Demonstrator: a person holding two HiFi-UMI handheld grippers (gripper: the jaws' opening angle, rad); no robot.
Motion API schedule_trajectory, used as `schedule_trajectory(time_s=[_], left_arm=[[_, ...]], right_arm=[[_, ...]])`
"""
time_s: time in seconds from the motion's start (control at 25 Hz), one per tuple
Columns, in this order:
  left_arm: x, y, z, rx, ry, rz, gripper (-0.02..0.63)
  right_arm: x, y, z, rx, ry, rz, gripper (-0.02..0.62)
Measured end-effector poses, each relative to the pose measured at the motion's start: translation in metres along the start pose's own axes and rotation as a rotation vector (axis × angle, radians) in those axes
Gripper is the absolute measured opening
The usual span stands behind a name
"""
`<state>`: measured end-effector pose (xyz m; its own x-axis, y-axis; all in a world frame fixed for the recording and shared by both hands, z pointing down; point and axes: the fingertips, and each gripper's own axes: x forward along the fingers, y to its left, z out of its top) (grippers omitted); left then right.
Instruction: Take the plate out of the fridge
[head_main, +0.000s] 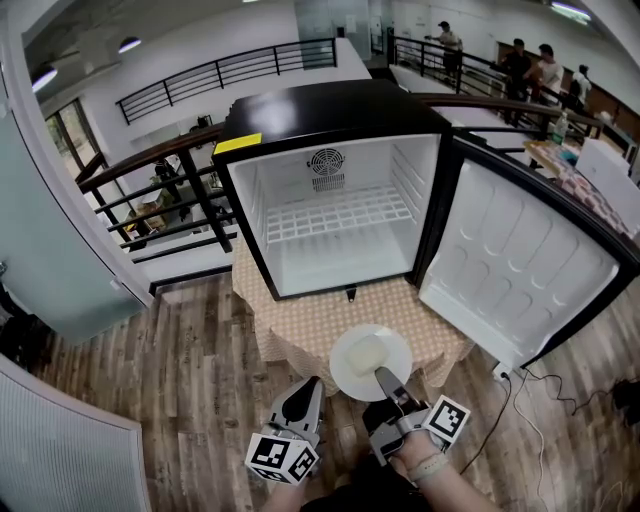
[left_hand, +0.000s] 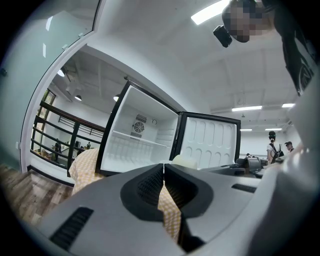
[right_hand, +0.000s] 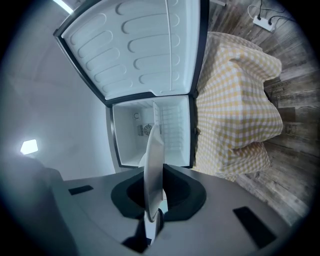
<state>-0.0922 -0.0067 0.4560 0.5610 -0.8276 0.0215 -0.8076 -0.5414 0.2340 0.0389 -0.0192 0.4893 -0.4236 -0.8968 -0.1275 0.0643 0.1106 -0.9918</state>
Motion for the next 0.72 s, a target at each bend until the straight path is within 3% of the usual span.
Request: schedule_trajectory(time_s=[0.72], left_arm=[[-0.063, -0.013, -0.007, -0.004, -0.010, -0.005, 0.015]], right_arm=[[-0.043, 0.003, -0.043, -0.007, -0.005, -0.002, 0.043]])
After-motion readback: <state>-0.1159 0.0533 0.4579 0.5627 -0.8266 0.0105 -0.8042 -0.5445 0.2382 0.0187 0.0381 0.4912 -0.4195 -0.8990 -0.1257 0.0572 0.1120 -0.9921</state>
